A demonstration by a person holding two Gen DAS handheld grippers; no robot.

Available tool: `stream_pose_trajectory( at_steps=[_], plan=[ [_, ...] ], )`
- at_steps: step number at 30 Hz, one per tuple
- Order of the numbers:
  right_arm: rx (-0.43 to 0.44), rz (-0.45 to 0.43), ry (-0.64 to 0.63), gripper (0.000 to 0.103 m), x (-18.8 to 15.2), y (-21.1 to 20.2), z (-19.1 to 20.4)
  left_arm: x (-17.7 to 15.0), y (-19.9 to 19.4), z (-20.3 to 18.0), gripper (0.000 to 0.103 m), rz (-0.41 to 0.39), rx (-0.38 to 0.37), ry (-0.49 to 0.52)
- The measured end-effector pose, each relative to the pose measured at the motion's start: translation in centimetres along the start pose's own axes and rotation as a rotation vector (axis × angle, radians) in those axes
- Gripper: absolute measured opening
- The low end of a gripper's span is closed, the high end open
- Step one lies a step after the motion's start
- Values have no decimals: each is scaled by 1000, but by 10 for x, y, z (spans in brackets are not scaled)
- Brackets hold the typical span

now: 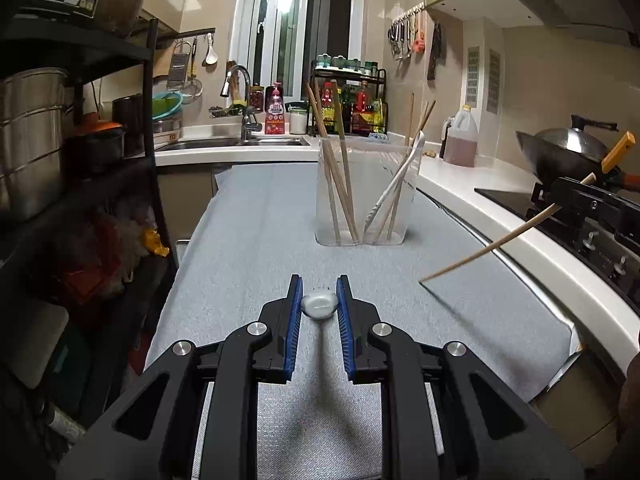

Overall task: Organize utensils
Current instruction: 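Lift the fork and chopstick and carry both over the clear container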

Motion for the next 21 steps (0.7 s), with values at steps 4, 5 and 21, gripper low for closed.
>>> stream_pose_trajectory(
  at_steps=[4, 5, 21],
  plan=[
    [4, -14, 13, 6, 16, 2, -5, 15, 0, 6, 17, 5, -27, -38],
    [9, -11, 19, 6, 20, 4, -5, 22, 1, 8, 17, 11, -34, -43],
    [87, 105, 84, 6, 83, 33, -25, 103, 2, 18, 17, 63, -69, -35]
  ],
)
Point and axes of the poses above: each gripper's, at about its wrist camera, not at the fingertips, and y roughly the way its jaws point, z to its left, x to its top, the point moved 6 cm from there along y, roughly the way its jaws point, and after that the axes turned 2 degrees about x, right-handed, at the moved point
